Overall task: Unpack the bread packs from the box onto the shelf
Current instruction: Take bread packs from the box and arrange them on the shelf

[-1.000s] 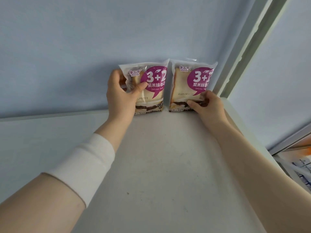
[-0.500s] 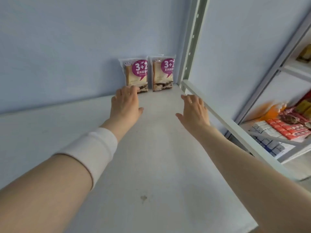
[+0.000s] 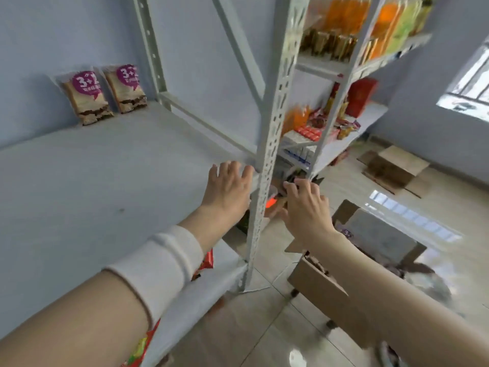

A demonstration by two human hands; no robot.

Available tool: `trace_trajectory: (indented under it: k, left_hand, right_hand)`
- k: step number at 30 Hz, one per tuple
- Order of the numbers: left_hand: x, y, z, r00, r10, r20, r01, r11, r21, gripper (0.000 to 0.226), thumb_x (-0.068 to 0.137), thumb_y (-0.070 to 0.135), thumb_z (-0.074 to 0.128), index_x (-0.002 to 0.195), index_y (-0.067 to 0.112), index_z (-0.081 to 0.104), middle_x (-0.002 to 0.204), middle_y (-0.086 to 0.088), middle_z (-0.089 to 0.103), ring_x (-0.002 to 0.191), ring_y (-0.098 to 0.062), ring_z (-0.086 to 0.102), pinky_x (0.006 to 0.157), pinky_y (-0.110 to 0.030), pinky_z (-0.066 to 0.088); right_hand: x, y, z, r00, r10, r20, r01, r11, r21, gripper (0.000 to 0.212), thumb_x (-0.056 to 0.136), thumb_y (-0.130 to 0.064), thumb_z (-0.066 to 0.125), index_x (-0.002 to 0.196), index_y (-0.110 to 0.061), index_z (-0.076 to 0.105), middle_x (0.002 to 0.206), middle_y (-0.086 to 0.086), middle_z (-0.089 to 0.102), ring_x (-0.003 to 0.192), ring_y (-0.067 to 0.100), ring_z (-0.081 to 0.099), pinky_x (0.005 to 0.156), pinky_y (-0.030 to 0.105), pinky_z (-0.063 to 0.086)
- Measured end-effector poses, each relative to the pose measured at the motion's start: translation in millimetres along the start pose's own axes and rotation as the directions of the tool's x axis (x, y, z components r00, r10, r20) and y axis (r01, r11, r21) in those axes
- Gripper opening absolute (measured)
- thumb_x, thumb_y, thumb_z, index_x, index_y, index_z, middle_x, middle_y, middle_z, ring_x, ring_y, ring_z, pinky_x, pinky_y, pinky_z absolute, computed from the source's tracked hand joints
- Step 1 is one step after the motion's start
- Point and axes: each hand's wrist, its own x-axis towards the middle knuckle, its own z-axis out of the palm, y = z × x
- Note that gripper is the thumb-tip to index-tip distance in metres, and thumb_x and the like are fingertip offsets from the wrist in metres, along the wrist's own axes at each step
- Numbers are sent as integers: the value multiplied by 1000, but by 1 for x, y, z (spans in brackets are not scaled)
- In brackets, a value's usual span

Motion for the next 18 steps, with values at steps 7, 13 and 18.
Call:
trace_trajectory:
  k: [7,13,18]
  left_hand:
    - [17,193,85,962,201,184,-187,978,-89,43,90,25,50,129,16,36,132,-12,43,124,-30,38,105,-44,29]
    - [27,294,175,867,299,399,-247,953,-176,49,86,30,57,129,15,36,132,-12,46,123,-30,41,104,-42,30]
    - [60,333,249,790,317,525,-231,947,-224,51,86,32,60,128,15,36,134,-12,45,125,-30,41,105,-42,32]
  right_hand:
    - [-104,195,55,906,392,161,-379,919,-104,41,90,-25,49,129,-15,41,134,10,42,126,29,36,98,44,38]
    - [-165,305,119,747,590,308,-559,807,-191,33,91,-22,43,122,-15,46,127,9,47,121,29,41,96,41,38]
    - [-154,356,170,620,666,415,-645,734,-214,34,94,-33,41,124,-16,41,129,7,44,122,28,39,91,38,40]
